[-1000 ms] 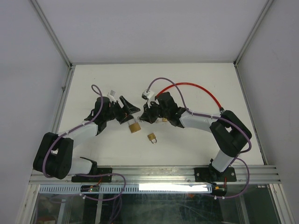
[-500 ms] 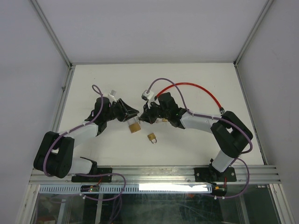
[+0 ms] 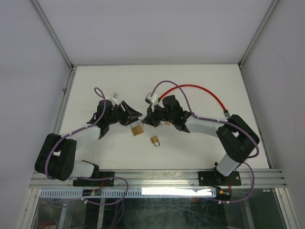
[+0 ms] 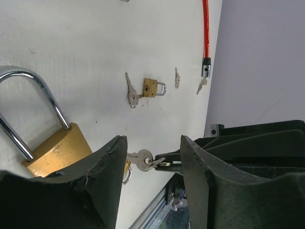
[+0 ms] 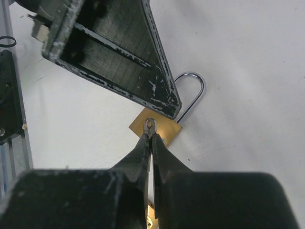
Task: Unlock with the key
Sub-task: Pick up the key from the center of the board.
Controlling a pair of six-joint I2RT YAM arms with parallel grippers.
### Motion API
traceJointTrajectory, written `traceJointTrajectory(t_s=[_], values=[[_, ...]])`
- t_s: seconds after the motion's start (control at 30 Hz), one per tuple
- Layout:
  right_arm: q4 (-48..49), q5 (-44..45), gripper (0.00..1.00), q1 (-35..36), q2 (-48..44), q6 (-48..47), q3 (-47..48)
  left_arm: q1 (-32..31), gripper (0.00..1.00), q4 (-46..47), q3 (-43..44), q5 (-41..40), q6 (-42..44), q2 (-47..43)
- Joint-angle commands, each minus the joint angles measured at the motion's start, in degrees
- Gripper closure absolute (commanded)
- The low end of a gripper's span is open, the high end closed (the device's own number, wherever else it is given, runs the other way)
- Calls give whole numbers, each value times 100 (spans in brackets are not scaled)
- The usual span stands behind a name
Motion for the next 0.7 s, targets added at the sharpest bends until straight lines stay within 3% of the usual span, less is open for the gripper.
traceJointTrajectory(t_s=[0.0,0.2,0.67], values=[[336,-180,100,20,-296,-297,249,46,50,140,197,424,136,256],[369,-214,100,15,-251,-408,360,6,52,261,206,617,134,234],[338,1,100,20,-406,-355,62,-4,93,710,-73,127,-67,-343]])
